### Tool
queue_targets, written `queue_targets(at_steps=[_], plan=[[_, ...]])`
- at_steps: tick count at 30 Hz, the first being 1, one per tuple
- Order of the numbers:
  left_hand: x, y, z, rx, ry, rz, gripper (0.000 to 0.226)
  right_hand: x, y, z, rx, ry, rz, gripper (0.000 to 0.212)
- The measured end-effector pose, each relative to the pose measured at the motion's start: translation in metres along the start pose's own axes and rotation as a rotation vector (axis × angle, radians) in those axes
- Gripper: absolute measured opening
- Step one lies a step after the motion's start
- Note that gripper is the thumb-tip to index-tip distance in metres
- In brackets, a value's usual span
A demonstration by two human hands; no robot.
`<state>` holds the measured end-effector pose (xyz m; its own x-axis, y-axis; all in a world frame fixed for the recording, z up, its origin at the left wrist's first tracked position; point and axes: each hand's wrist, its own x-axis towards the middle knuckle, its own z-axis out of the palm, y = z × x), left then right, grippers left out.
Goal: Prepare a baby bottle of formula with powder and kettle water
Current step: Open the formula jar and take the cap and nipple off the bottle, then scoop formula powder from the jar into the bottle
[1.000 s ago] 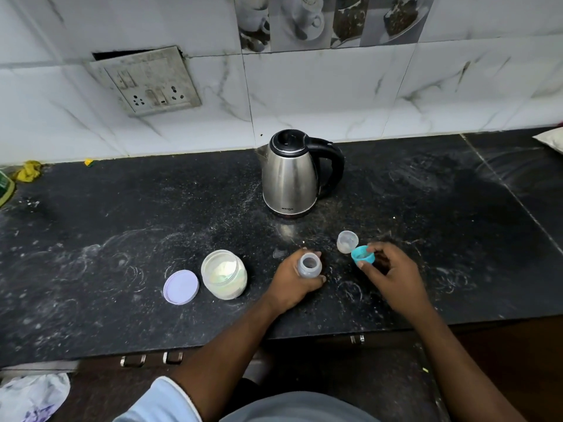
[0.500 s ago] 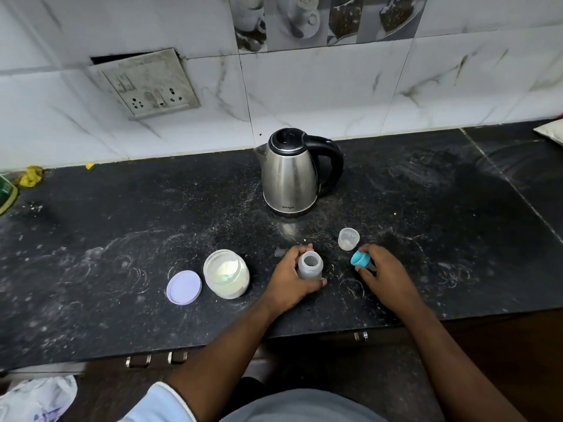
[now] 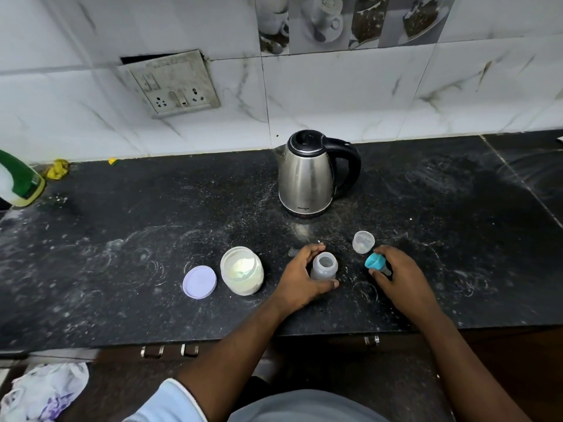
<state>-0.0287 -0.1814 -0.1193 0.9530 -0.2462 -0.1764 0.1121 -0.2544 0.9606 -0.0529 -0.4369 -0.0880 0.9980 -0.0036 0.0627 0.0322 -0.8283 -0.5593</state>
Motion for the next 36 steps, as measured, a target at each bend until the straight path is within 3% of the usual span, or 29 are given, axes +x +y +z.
queue_targets(at_steps=[9,17,19,21,24,26,28,31,34,36], plan=[[-0.013,0.012,-0.011,0.036,-0.006,0.022,0.099,0.009,-0.035,-0.011,-0.060,0.122,-0.089,0.036],[-0.033,0.018,-0.023,0.070,0.038,0.040,0.113,0.016,-0.092,-0.005,0.091,0.176,-0.234,0.029],[-0.049,0.022,-0.027,-0.019,0.098,0.040,0.108,0.016,-0.118,-0.002,0.148,0.186,-0.308,0.025],[-0.071,0.023,-0.035,-0.105,0.215,0.052,0.084,0.018,-0.145,0.005,0.194,0.177,-0.396,0.023],[-0.107,0.022,-0.065,-0.010,0.544,0.179,0.046,0.026,-0.184,0.023,0.208,0.057,-0.514,0.020],[-0.121,0.017,-0.088,0.114,0.688,0.264,0.041,0.035,-0.206,0.034,0.136,-0.107,-0.537,0.021],[-0.124,0.010,-0.107,0.208,0.728,0.266,0.050,0.047,-0.227,0.045,-0.013,-0.294,-0.514,0.019],[-0.113,-0.001,-0.123,0.298,0.649,0.130,0.089,0.063,-0.254,0.055,-0.284,-0.545,-0.430,0.024],[-0.101,-0.006,-0.131,0.336,0.535,-0.025,0.117,0.073,-0.270,0.068,-0.471,-0.638,-0.415,0.028],[-0.093,-0.009,-0.133,0.355,0.481,-0.057,0.118,0.076,-0.277,0.076,-0.559,-0.660,-0.391,0.032]])
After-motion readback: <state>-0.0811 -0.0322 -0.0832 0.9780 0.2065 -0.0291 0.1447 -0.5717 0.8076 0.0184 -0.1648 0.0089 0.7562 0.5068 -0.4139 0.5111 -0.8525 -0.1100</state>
